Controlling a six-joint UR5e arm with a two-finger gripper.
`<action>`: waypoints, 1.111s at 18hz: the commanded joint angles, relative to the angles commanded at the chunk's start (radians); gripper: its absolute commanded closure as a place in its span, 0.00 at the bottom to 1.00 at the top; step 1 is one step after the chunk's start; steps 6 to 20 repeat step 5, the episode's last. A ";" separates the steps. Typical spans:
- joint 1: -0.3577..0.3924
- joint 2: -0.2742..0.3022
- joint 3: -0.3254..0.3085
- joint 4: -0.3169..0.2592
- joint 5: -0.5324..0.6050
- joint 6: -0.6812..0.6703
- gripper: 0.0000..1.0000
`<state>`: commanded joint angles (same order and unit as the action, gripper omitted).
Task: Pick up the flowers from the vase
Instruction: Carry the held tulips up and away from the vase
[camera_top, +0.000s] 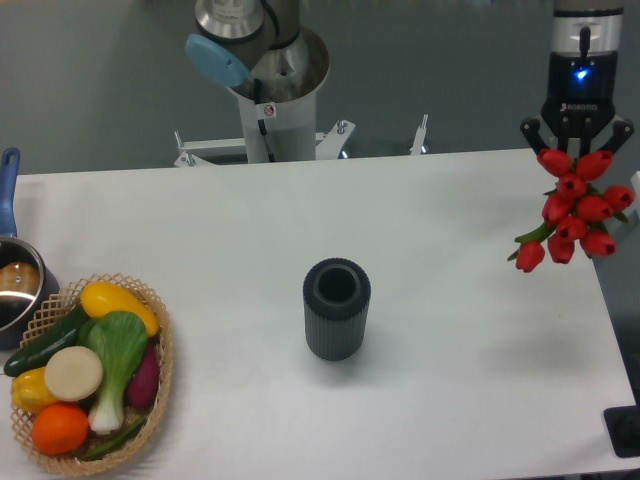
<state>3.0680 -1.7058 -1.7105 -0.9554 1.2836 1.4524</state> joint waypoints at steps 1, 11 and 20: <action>-0.002 -0.006 0.012 -0.029 0.020 0.032 1.00; -0.005 -0.015 0.066 -0.134 0.092 0.082 1.00; -0.005 -0.015 0.066 -0.134 0.092 0.082 1.00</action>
